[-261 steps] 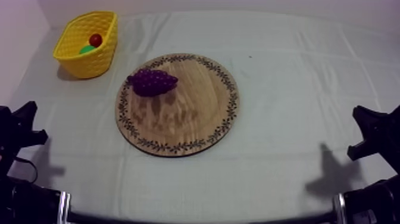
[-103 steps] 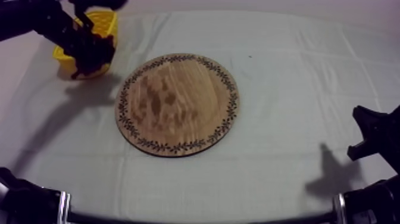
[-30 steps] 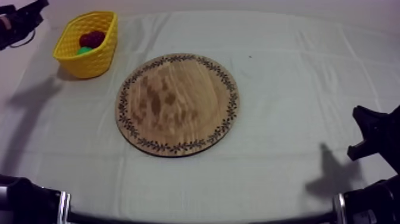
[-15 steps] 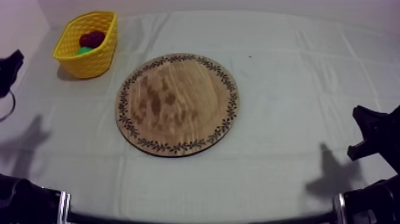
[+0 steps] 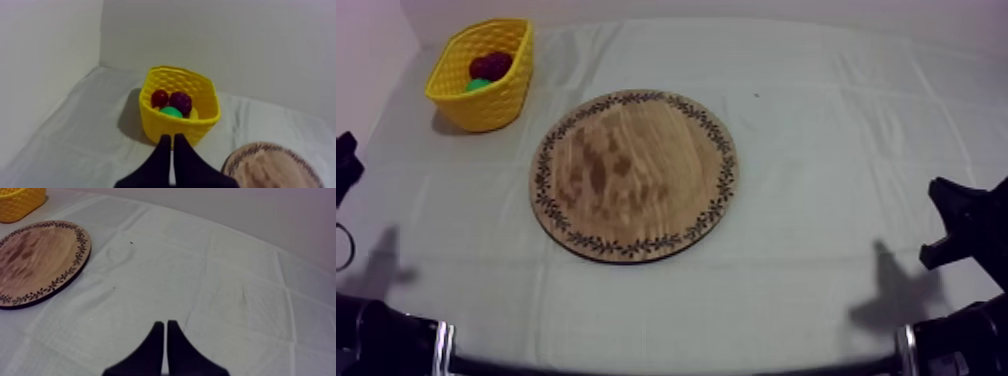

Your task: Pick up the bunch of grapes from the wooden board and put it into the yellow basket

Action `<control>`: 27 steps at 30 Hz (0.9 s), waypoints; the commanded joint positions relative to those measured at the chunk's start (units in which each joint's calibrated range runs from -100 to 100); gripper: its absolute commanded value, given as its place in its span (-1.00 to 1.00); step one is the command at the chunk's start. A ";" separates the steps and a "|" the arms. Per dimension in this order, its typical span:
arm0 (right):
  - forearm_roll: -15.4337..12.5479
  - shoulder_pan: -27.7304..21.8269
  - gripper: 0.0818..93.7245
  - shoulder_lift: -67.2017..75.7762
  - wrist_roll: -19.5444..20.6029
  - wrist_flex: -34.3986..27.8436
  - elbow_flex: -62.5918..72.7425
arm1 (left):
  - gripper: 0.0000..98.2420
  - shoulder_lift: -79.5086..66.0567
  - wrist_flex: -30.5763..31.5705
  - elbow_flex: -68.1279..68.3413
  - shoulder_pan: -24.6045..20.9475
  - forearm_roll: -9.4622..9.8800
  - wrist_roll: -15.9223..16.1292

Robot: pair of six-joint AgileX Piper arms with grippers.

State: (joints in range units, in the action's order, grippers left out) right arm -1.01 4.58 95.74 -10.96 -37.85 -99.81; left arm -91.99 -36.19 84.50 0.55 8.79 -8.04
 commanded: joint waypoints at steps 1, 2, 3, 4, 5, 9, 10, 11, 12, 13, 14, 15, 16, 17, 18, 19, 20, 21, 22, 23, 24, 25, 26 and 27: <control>0.01 0.02 -0.99 0.01 0.05 0.03 0.03 | -1.00 -4.30 -2.73 2.21 -0.06 -2.69 7.29; 0.01 0.02 -0.99 0.01 0.02 0.03 0.03 | -1.00 -5.34 -3.26 3.48 -0.11 -3.40 8.30; 0.01 0.04 -0.99 0.01 -0.02 0.03 0.03 | -1.00 -6.06 -3.31 4.81 -0.27 -4.19 9.36; 0.01 0.03 -0.99 0.01 -0.02 0.03 0.03 | -1.00 -6.57 -3.01 6.17 -0.48 -4.82 10.22; 0.01 0.03 -0.99 0.01 0.00 0.03 0.03 | -1.00 -6.93 -2.55 7.57 -0.66 -5.30 10.92; 0.01 0.02 -0.99 0.01 0.02 0.03 0.03 | -1.00 -7.56 -0.37 12.33 -1.34 -6.78 12.73; 0.01 0.02 -0.99 0.01 0.03 0.03 0.03 | -1.00 -7.62 0.02 12.95 -1.44 -7.01 12.83; 0.01 0.02 -0.99 0.01 0.03 0.03 0.03 | -1.00 -7.66 0.35 13.41 -1.51 -7.22 12.83; 0.01 0.02 -0.99 0.01 0.02 0.03 0.03 | -1.00 -7.69 0.72 13.77 -1.56 -7.36 12.74; 0.01 0.02 -0.99 0.01 0.01 0.03 0.03 | -1.00 -7.71 1.17 14.09 -1.60 -7.46 12.57; 0.01 0.02 -0.99 0.01 0.01 0.03 0.03 | -1.00 -7.72 1.73 14.41 -1.62 -7.53 12.35; 0.01 0.02 -0.99 0.01 0.00 0.03 0.03 | -1.00 -7.73 2.52 14.74 -1.64 -7.51 12.01; 0.01 0.02 -0.99 0.01 0.00 0.03 0.03 | -1.00 -7.74 3.43 14.97 -1.65 -7.49 11.69; 0.01 0.02 -0.99 0.01 0.00 0.03 0.03 | -1.00 -7.74 4.28 15.13 -1.66 -7.48 11.40; 0.01 0.02 -0.99 0.01 0.00 0.03 0.03 | -1.00 -7.75 4.96 15.24 -1.66 -7.46 11.13; 0.01 0.02 -0.99 0.01 0.00 0.03 0.03 | -1.00 -7.75 5.43 15.32 -1.65 -7.35 10.84; 0.01 0.02 -0.99 0.01 0.00 0.03 0.03 | -1.00 -7.75 5.76 15.37 -1.63 -7.23 10.58; 0.01 0.02 -0.99 0.01 -0.01 0.03 0.03 | -1.00 -7.75 5.99 15.41 -1.62 -7.14 10.40; 0.01 0.02 -0.99 0.01 -0.01 0.03 0.03 | -1.00 -7.75 6.15 15.44 -1.62 -7.06 10.34; 0.01 0.02 -0.99 0.01 -0.01 0.03 0.03 | -1.00 -7.75 6.26 15.45 -1.61 -7.00 10.35; 0.01 0.02 -0.99 0.01 -0.01 0.03 0.03 | -1.00 -7.75 6.34 15.47 -1.61 -6.96 10.37; 0.01 0.02 -0.99 0.01 -0.01 0.03 0.03 | -1.00 -7.76 6.37 15.48 -1.61 -6.90 10.38; 0.01 0.02 -0.99 0.01 -0.01 0.03 0.03 | -1.00 -7.76 6.39 15.48 -1.61 -6.86 10.39; 0.01 0.02 -0.99 0.01 -0.01 0.03 0.03 | -1.00 -7.76 6.41 15.49 -1.61 -6.83 10.34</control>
State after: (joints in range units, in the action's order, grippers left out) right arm -1.01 4.58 95.74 -10.93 -37.85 -99.81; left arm -99.71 -29.83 100.00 -1.08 1.94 2.31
